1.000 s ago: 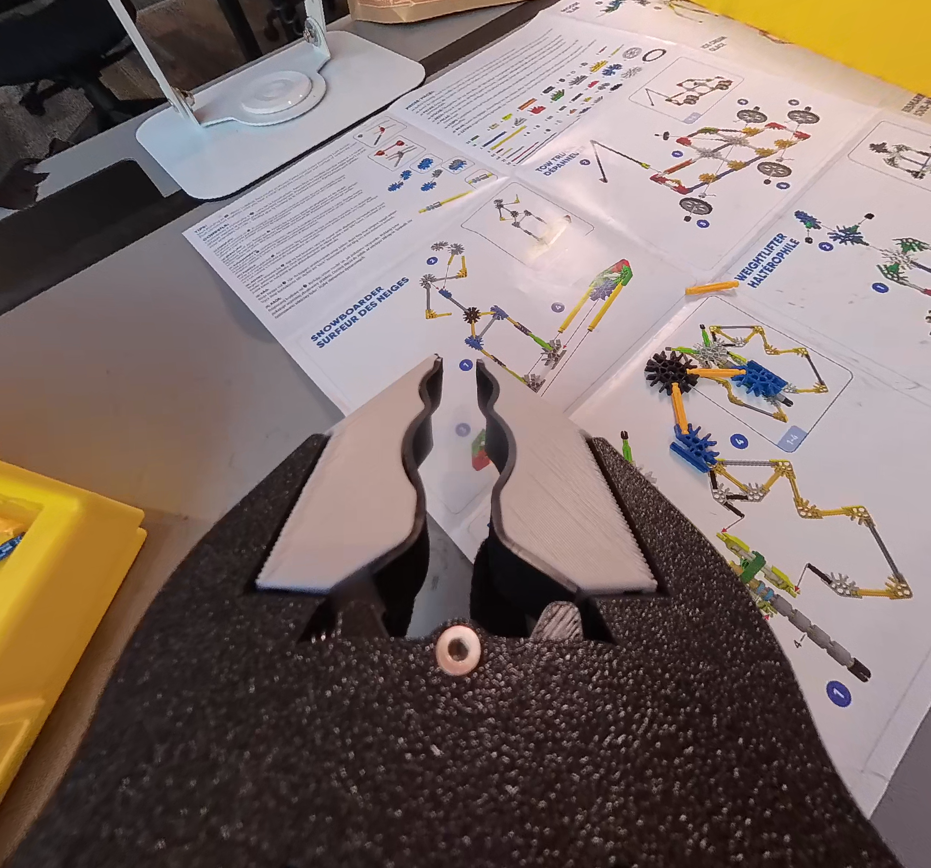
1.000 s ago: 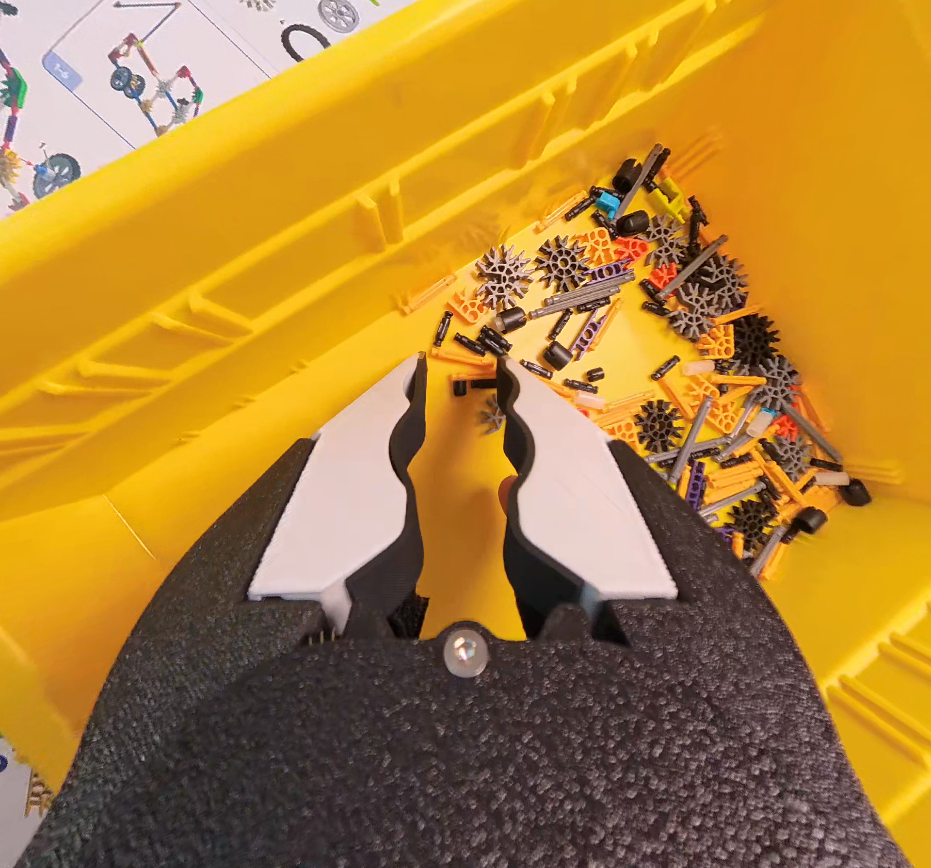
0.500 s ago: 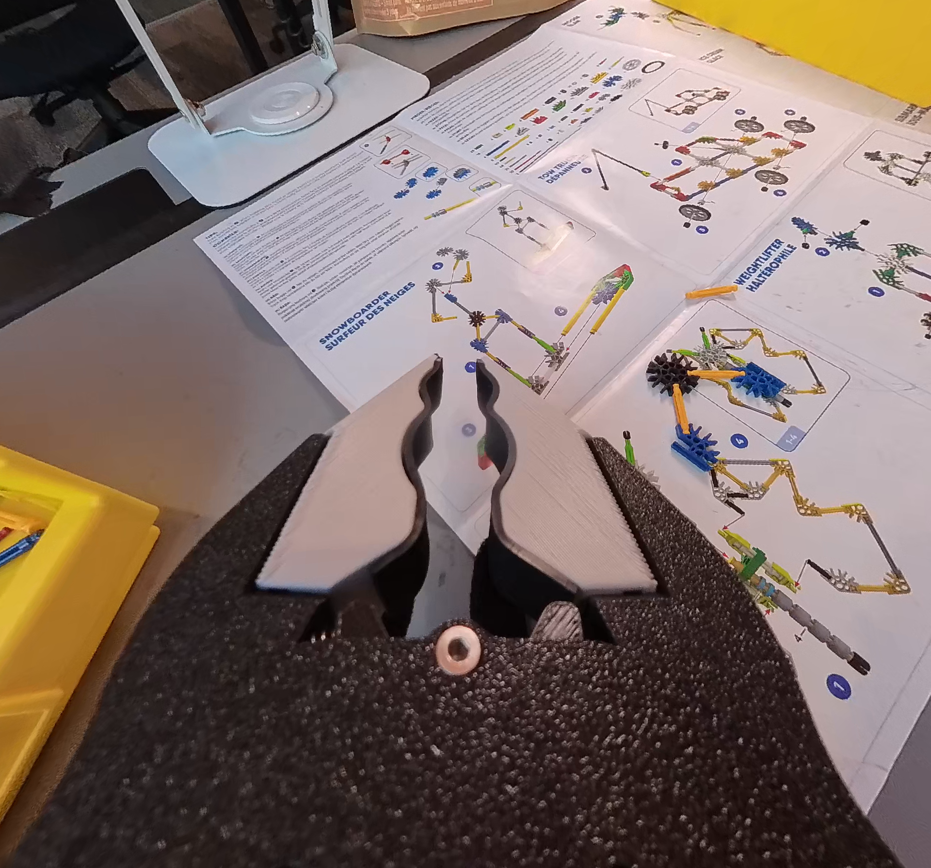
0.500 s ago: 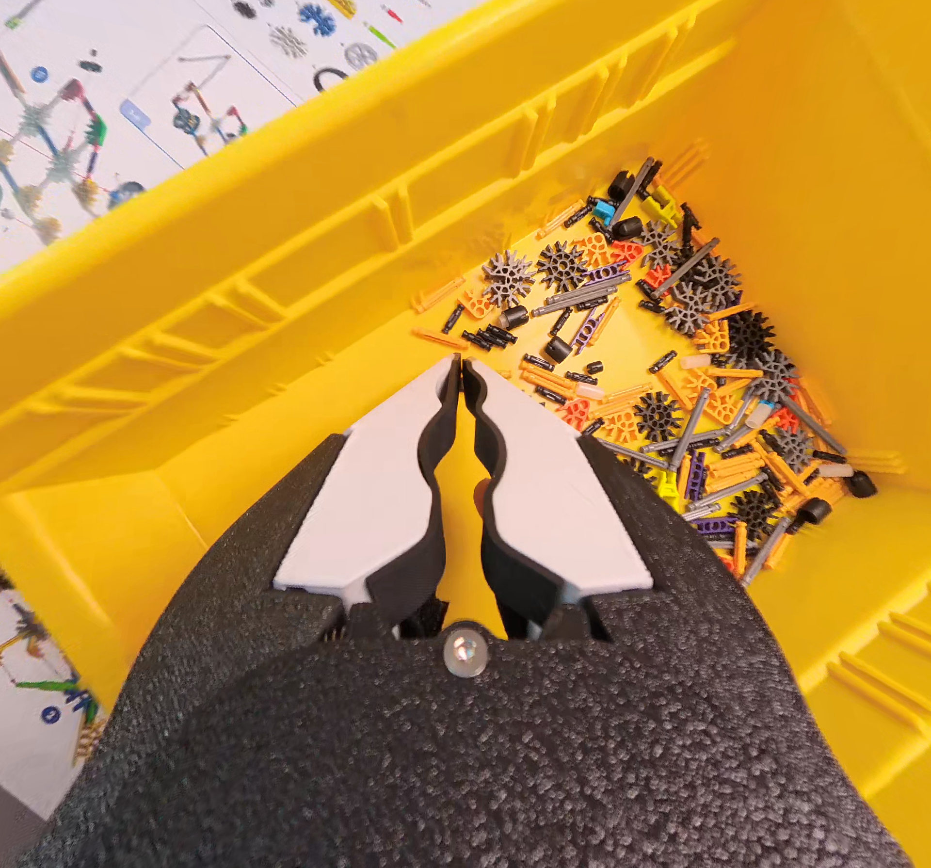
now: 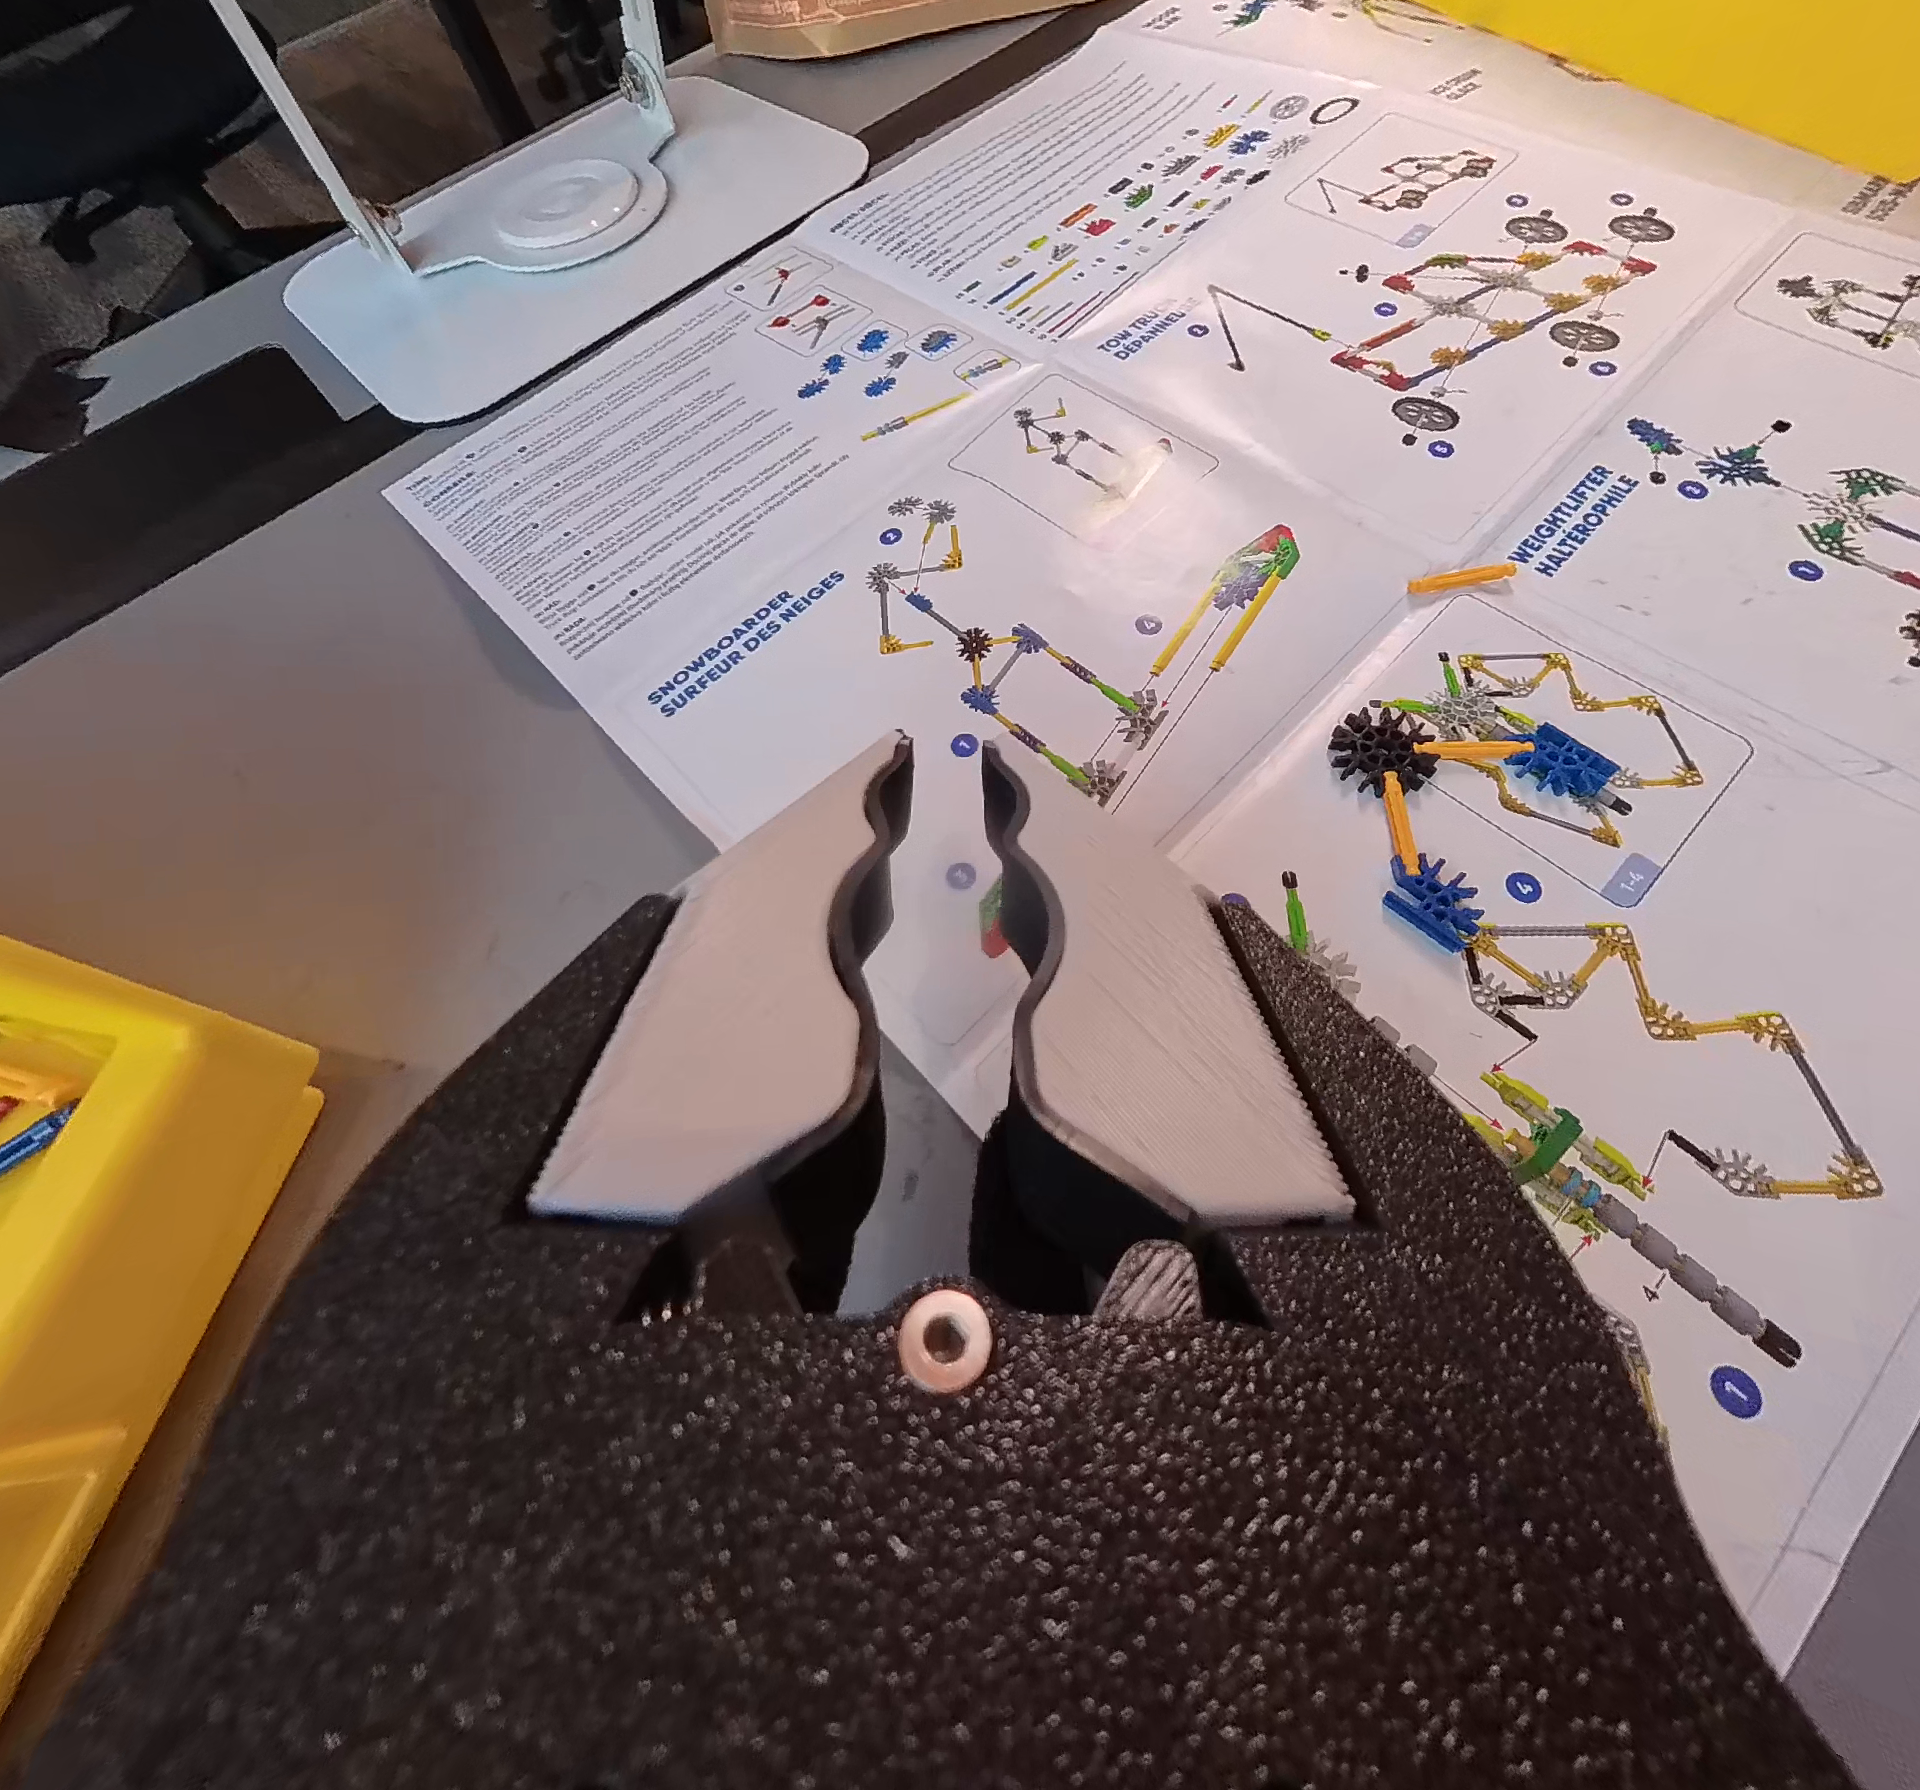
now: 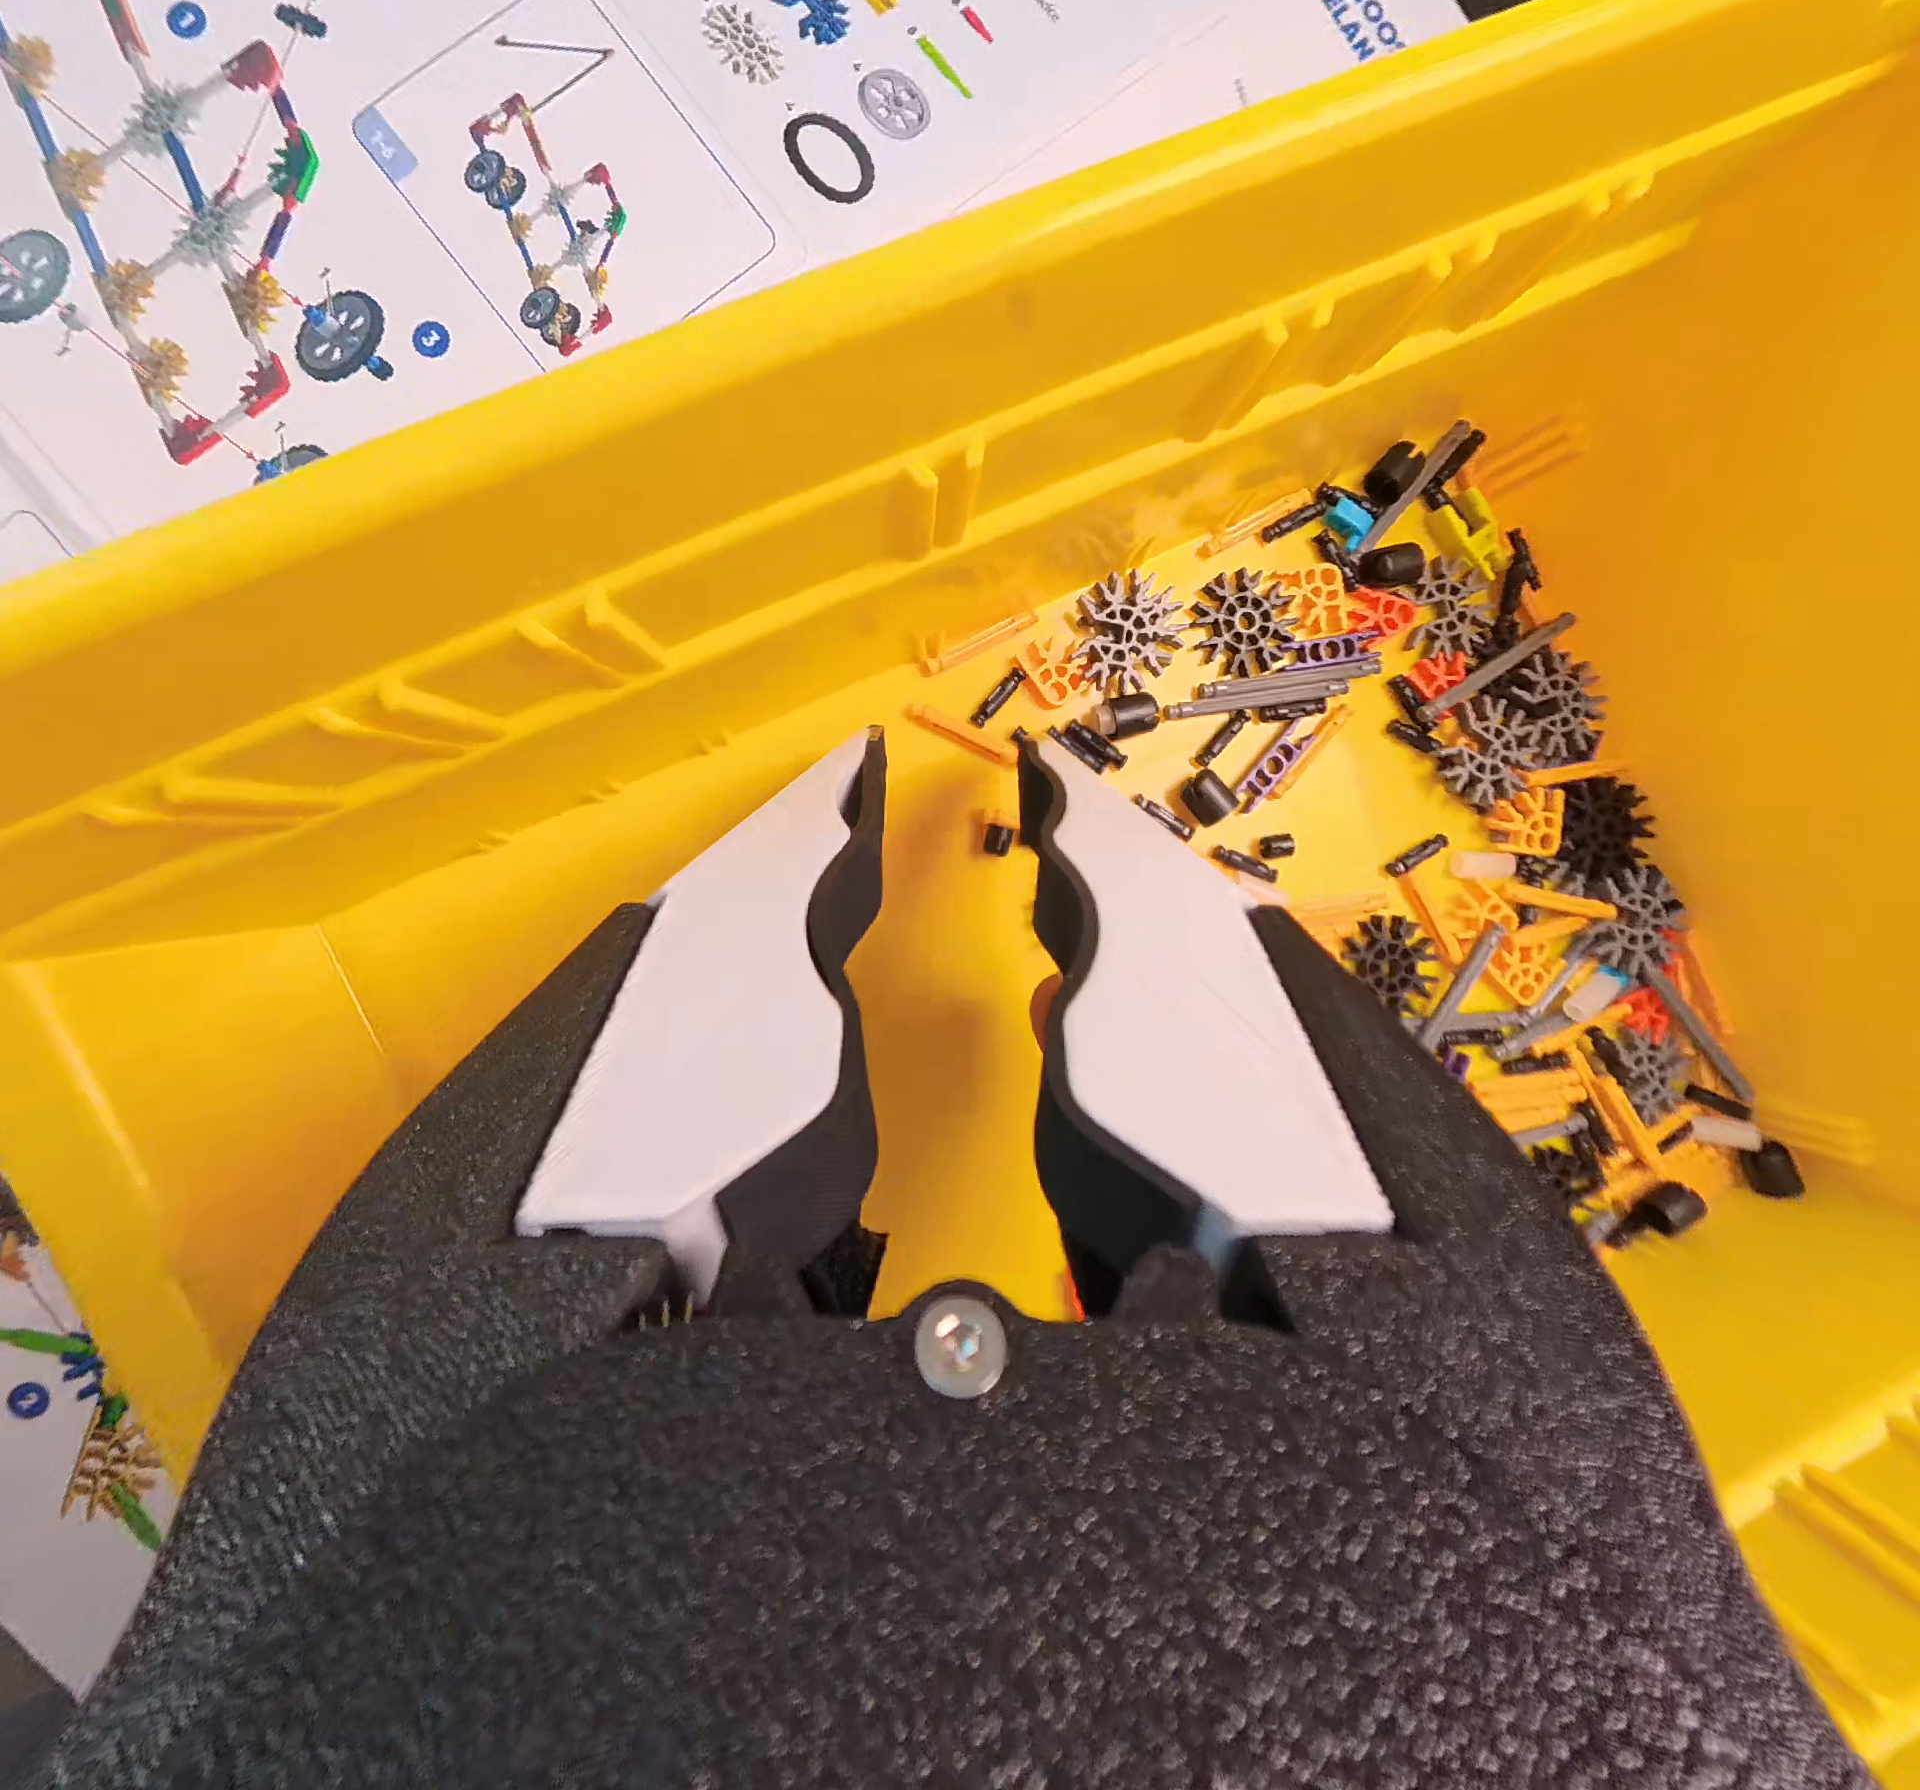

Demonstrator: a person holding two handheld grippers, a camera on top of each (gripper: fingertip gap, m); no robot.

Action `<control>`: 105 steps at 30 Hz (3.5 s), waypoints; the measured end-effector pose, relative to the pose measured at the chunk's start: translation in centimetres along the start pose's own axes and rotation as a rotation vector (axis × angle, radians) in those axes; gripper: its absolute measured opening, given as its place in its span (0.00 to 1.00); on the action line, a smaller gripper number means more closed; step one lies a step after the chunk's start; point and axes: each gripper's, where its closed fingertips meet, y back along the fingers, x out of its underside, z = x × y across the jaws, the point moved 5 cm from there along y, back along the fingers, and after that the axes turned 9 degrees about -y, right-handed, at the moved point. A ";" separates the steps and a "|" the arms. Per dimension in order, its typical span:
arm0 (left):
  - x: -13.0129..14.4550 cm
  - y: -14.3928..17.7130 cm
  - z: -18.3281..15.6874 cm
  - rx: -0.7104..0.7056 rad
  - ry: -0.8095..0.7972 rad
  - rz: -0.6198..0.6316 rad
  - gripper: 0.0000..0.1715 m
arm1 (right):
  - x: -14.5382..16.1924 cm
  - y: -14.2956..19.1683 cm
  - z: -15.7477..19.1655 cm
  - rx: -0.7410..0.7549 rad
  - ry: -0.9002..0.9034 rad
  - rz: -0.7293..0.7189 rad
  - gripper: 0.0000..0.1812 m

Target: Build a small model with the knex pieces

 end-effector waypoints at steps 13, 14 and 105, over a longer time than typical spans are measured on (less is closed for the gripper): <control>0.7 -0.8 -0.1 0.012 0.004 0.033 0.08 | 0.8 -0.3 0.4 -0.124 0.020 0.073 0.10; 0.8 -0.8 -0.2 0.015 0.004 0.036 0.08 | 0.6 -0.3 0.3 -0.118 0.006 0.054 0.10; -0.3 1.0 -9.4 0.476 -0.375 -0.048 0.03 | -6.2 -4.8 32.5 -0.172 -0.157 -0.147 0.01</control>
